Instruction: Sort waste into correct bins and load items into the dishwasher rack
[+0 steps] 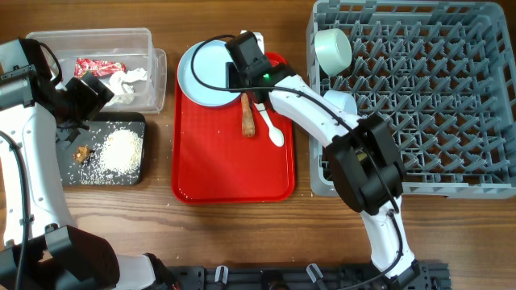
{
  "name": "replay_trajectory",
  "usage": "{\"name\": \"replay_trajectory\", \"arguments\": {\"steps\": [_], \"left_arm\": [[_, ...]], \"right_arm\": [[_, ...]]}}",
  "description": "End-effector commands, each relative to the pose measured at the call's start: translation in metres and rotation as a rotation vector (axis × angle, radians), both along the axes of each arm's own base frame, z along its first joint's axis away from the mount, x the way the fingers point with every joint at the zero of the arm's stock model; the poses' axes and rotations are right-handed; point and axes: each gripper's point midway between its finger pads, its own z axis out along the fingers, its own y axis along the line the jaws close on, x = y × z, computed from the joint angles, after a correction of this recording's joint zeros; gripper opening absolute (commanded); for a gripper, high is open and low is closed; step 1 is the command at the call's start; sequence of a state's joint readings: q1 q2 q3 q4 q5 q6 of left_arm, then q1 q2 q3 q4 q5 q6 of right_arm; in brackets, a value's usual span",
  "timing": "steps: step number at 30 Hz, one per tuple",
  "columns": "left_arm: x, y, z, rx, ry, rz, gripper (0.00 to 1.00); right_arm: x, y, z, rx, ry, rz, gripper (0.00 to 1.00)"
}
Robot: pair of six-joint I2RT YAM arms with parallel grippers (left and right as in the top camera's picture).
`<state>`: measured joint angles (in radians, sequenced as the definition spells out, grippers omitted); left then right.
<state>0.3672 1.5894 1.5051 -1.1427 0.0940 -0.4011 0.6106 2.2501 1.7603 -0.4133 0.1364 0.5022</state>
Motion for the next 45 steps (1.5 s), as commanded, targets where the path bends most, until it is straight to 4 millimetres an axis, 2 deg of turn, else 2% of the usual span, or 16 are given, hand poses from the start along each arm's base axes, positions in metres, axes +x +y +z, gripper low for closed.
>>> {"name": "replay_trajectory", "arguments": {"steps": [1,5,7,12,14,20,21,27,29,31,34,38,40,41,42,45], "left_arm": [[0.002,0.002,0.005,0.009,-0.015,0.003,1.00],[0.002,0.002,0.005,0.009,-0.015,0.003,1.00],[0.002,0.002,0.005,0.009,-0.015,0.003,1.00],[0.002,0.002,0.005,0.009,-0.015,0.003,1.00],[0.002,0.002,0.005,0.009,-0.015,0.003,1.00],[0.002,0.002,0.005,0.009,-0.015,0.003,1.00],[0.002,0.002,0.005,0.009,-0.015,0.003,1.00],[0.002,0.002,0.005,0.009,-0.015,0.003,1.00],[0.002,0.002,0.005,0.009,-0.015,0.003,1.00],[0.002,0.002,0.005,0.009,-0.015,0.003,1.00],[0.002,0.002,0.005,0.009,-0.015,0.003,1.00],[0.002,0.002,0.005,0.009,-0.015,0.003,1.00],[0.002,0.002,0.005,0.009,-0.015,0.003,1.00],[0.002,0.002,0.005,0.009,-0.015,0.003,1.00],[0.002,0.002,0.005,0.009,-0.015,0.003,1.00],[0.002,0.002,0.005,0.009,-0.015,0.003,1.00]], "right_arm": [[0.013,-0.016,-0.019,0.067,0.049,-0.080,0.44],[0.017,-0.006,-0.046,0.149,0.096,-0.067,0.37],[0.017,-0.004,-0.051,0.164,0.106,-0.077,0.34],[0.016,-0.005,-0.061,0.184,0.134,-0.120,0.16],[0.015,-0.003,-0.062,0.192,0.143,-0.118,0.04],[0.012,0.001,-0.060,0.216,0.166,-0.117,0.04],[0.012,0.004,-0.055,0.226,0.167,-0.105,0.04],[0.025,-0.011,0.066,0.120,-0.089,0.017,0.04],[0.022,-0.027,0.118,0.072,-0.190,0.011,0.04],[0.017,-0.048,0.146,0.015,-0.237,-0.044,0.04],[0.007,-0.106,0.199,-0.146,-0.349,-0.231,0.04],[-0.034,-0.201,0.281,-0.421,-0.492,-0.506,0.04],[-0.054,-0.240,0.308,-0.532,-0.516,-0.597,0.04],[-0.064,-0.266,0.316,-0.603,-0.503,-0.644,0.04],[-0.068,-0.285,0.315,-0.648,-0.473,-0.675,0.04],[-0.078,-0.336,0.287,-0.781,-0.323,-0.714,0.04]]}}
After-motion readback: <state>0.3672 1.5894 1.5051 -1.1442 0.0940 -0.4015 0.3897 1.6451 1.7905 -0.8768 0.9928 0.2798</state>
